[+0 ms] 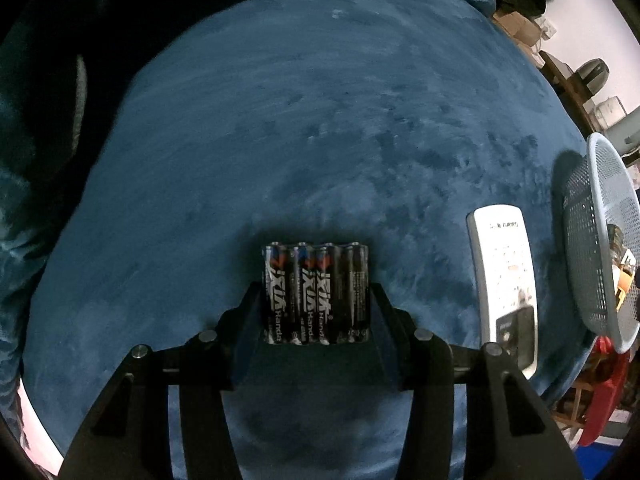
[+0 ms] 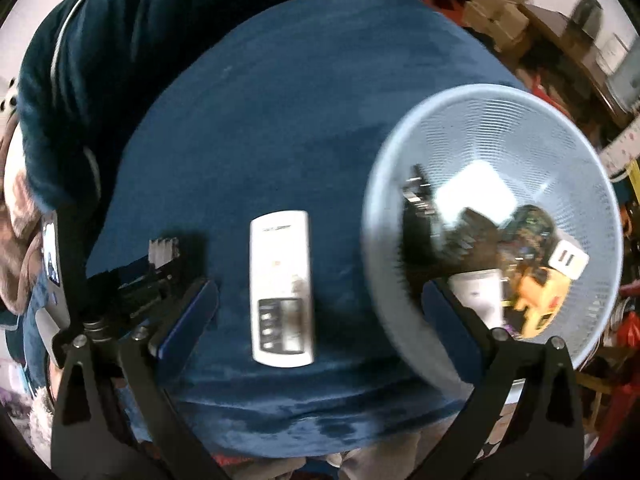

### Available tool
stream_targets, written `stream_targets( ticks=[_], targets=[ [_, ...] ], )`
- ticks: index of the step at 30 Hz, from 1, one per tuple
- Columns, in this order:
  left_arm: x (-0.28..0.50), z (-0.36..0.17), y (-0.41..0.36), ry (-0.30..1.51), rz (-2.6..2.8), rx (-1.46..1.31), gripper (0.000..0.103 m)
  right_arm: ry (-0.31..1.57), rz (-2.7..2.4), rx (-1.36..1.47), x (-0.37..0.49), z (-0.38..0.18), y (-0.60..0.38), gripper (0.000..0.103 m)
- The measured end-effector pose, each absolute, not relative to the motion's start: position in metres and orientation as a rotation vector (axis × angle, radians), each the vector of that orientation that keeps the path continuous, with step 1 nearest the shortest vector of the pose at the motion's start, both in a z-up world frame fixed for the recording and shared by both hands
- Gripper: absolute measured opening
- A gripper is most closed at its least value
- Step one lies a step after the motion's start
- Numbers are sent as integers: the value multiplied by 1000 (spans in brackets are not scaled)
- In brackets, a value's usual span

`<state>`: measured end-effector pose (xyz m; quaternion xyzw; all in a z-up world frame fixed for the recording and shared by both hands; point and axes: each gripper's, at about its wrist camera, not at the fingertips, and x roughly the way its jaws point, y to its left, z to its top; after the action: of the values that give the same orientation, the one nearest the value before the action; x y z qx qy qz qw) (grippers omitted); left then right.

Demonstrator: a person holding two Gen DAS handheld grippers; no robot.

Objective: Organize rigid objects
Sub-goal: 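Close the left tool on the four black batteries while the right tool grips the white remote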

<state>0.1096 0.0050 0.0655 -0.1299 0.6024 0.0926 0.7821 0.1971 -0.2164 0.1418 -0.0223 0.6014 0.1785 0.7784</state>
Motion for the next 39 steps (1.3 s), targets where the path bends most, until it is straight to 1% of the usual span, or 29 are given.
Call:
stream_targets(
  ticks=[7,10,11,12,13,15,17,22,25,29,33,34,36,39],
  targets=[
    [90,60,26,1271,204,-326,53,1366,423,-44,190,121,-192,102],
    [86,54,27,1270,210,-344,53,1366,438,-99,184,114,-176,101],
    [86,52,28,1272,212,-347,53,1366,442,-117,182,112,-170,96],
    [86,50,30,1274,211,-353,53,1367,443,-127,180,109,-166,87],
    [86,50,34,1275,211,-357,53,1372,439,-141,179,105,-161,84],
    [86,46,35,1276,209,-364,53,1382,417,-174,177,97,-155,70],
    [85,45,36,1275,205,-368,53,1395,381,-217,178,87,-151,63],
    [85,40,40,1277,199,-383,53,1433,327,-247,181,65,-150,63],
    [78,38,50,1291,195,-393,53,1431,294,-258,185,56,-150,66],
    [79,25,50,1310,179,-385,53,1498,284,-209,189,33,-156,65],
    [81,25,50,1316,178,-381,53,1491,279,-161,192,30,-160,67],
    [82,25,50,1319,177,-375,53,1484,285,-189,191,30,-158,65],
    [85,27,48,1326,172,-369,53,1472,300,-259,186,33,-149,59],
    [87,34,48,1321,169,-366,53,1462,343,-245,181,44,-146,58]
  ],
)
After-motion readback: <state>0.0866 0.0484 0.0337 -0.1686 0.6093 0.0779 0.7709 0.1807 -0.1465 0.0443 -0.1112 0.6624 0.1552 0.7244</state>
